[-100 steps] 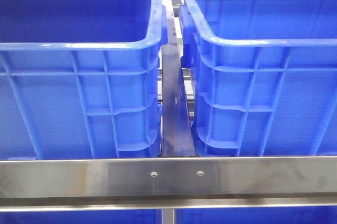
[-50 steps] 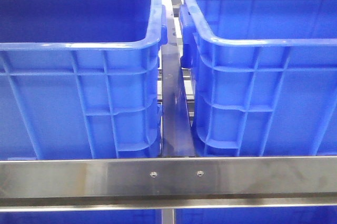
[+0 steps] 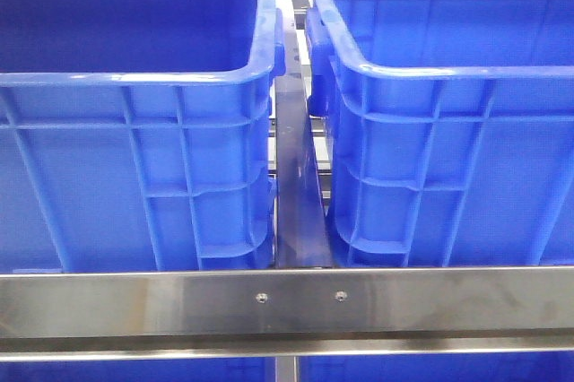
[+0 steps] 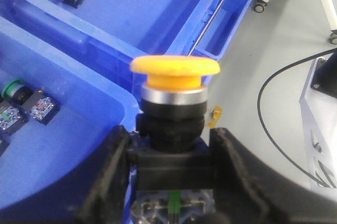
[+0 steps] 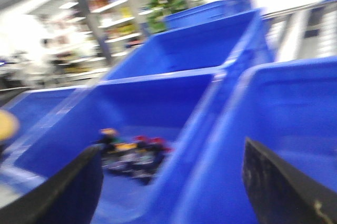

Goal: Pick red and yellow buttons and place in box

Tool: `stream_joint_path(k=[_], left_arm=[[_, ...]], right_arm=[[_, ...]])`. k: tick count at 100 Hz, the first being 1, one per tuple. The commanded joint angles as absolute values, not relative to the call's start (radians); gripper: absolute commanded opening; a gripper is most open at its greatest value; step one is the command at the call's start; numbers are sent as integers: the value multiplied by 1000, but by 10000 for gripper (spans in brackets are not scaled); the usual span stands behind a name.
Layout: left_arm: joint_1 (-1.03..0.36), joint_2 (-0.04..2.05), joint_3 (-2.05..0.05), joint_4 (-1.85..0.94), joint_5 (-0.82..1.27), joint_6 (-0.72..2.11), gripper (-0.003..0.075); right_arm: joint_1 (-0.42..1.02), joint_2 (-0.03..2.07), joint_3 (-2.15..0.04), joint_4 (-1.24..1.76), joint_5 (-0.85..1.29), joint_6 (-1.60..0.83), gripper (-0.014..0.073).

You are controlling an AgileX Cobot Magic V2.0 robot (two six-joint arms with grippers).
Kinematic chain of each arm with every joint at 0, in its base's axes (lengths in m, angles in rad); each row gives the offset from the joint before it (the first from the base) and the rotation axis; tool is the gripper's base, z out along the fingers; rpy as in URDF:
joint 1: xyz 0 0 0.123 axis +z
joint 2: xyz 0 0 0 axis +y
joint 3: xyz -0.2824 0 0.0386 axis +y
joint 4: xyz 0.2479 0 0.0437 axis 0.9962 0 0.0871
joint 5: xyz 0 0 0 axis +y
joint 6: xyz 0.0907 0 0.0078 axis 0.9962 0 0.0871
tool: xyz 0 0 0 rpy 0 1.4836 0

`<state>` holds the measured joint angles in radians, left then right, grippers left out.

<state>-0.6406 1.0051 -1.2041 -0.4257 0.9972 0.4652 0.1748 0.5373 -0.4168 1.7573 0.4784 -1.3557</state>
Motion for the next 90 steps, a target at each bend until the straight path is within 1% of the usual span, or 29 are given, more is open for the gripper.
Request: stream_joint_path(k=[1, 9, 21, 30, 49, 70, 90], left_arm=[[-649, 996, -1231, -465, 929, 466, -19], [-649, 996, -1231, -465, 929, 466, -19], [-649, 996, -1231, -465, 929, 466, -19], [-649, 996, -1231, -465, 929, 466, -19], [-649, 996, -1231, -465, 929, 466, -19], [-649, 996, -1231, -465, 929, 466, -19], [-649, 996, -1231, -465, 929, 466, -19]], right_arm=[[176, 610, -466, 1847, 658, -1314, 581], [176, 703, -488, 1846, 814, -1244, 581], [176, 842, -538, 1846, 1026, -1202, 581], [189, 938, -580, 1847, 1118, -1179, 581], [277, 1068, -691, 1847, 1142, -1144, 581], [392, 1139, -804, 1847, 1083, -1111, 581], [462, 1194, -877, 1847, 1046, -1100, 581]])
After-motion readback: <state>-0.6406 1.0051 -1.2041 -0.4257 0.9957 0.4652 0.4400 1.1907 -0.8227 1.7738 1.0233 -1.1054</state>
